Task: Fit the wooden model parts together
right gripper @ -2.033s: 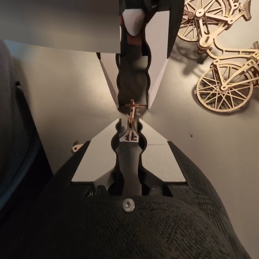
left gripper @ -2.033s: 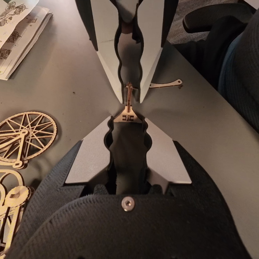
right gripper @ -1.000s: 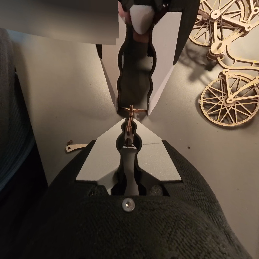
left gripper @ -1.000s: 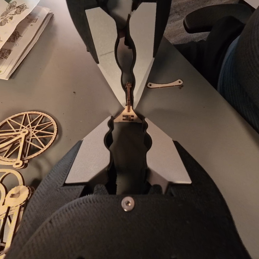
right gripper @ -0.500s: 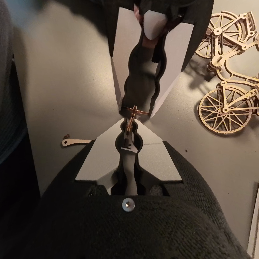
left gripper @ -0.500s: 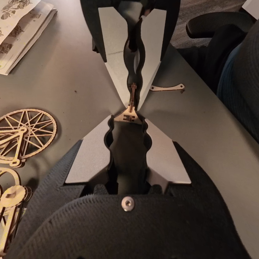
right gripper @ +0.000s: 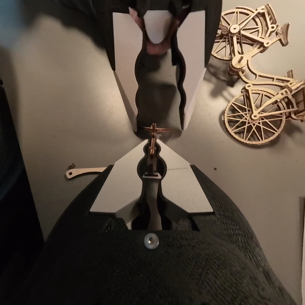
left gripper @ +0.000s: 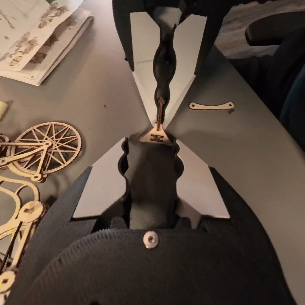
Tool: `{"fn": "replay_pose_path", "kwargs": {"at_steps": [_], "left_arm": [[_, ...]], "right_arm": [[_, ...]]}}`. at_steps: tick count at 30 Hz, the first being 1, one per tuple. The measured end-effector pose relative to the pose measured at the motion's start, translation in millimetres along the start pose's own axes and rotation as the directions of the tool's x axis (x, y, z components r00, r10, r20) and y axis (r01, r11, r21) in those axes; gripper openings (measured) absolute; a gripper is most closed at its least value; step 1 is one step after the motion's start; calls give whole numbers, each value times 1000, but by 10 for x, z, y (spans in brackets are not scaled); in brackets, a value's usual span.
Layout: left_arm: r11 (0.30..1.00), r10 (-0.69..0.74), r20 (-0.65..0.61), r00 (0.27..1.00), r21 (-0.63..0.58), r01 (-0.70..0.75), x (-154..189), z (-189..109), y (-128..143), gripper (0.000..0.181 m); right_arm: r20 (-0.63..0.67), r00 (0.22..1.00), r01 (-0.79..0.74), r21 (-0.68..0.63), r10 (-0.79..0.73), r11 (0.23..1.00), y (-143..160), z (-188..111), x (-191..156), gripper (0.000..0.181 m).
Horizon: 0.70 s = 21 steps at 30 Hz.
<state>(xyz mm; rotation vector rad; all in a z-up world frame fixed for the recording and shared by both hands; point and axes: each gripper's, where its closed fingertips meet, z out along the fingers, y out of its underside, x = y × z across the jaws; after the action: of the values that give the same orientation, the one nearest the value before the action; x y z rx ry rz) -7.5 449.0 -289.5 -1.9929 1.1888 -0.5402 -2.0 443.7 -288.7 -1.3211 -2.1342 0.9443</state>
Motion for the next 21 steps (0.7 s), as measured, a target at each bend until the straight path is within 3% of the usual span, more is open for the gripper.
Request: {"fn": "replay_pose_path", "kwargs": {"at_steps": [6, 21], "left_arm": [[996, 85, 57, 995, 15, -86, 74, -14, -25, 34], [991, 124, 80, 989, 39, -127, 134, -55, -43, 17]], "right_arm": [[-1, 999, -44, 7, 44, 999, 7, -4, 14, 1], [1, 997, -74, 20, 74, 997, 8, -4, 11, 2]]}}
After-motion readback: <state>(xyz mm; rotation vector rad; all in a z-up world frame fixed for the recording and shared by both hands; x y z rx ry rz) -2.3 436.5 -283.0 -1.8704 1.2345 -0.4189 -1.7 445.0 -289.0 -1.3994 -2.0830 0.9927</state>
